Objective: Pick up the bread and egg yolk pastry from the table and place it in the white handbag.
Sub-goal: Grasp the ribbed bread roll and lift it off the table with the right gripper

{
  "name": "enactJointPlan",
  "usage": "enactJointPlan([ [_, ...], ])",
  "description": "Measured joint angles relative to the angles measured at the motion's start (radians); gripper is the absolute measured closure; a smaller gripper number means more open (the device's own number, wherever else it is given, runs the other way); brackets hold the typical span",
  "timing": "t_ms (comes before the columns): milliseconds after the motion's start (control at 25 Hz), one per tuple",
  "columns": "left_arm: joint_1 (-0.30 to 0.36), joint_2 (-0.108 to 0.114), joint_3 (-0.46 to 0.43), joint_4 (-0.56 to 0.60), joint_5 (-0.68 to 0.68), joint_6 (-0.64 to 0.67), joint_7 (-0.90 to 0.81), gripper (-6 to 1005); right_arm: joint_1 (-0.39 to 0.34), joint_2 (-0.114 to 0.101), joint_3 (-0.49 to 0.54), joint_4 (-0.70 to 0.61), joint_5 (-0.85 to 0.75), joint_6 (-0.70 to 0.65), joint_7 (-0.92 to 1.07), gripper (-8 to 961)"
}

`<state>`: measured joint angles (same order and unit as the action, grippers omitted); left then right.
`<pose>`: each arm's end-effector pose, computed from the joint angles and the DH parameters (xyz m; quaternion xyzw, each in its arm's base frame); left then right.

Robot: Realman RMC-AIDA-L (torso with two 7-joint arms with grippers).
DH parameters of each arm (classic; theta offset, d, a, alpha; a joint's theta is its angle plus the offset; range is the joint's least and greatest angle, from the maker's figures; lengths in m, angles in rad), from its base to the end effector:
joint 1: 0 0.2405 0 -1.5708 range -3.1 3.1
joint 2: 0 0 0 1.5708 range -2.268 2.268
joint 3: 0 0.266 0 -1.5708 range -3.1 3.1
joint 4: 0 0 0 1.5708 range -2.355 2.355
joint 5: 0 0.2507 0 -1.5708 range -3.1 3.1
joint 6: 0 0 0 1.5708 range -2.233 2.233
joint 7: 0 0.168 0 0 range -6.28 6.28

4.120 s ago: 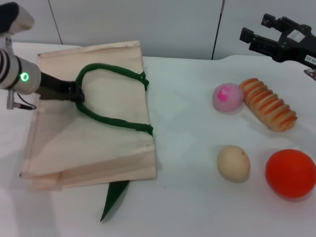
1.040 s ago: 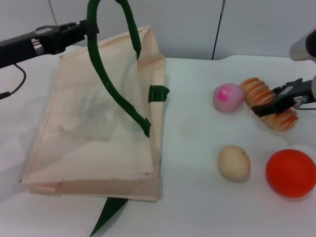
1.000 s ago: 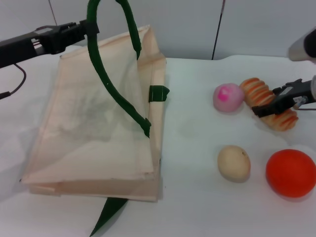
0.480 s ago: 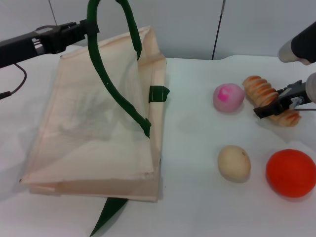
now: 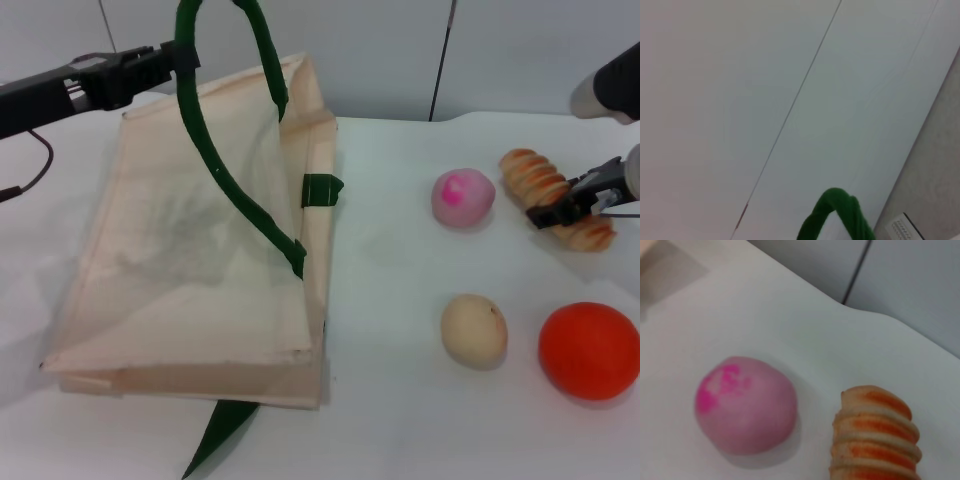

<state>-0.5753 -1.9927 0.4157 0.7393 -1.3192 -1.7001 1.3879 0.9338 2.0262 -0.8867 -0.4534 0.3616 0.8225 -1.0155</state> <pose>-0.2636 0.4064 0.0946 -0.8425 -0.3066 -0.4082 0.1719 0.2876 0.5084 -0.0413 -0.8895 0.2997 -0.1470 0.3120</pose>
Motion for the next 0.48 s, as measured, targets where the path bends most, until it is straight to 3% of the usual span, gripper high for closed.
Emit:
enactJointPlan([
  [480,0.001,0.0,-0.002,0.001,0.0,-0.003,0.0,866,-0.004,0.003,0.002,-0.006,-0.029,-0.005,0.019,341],
])
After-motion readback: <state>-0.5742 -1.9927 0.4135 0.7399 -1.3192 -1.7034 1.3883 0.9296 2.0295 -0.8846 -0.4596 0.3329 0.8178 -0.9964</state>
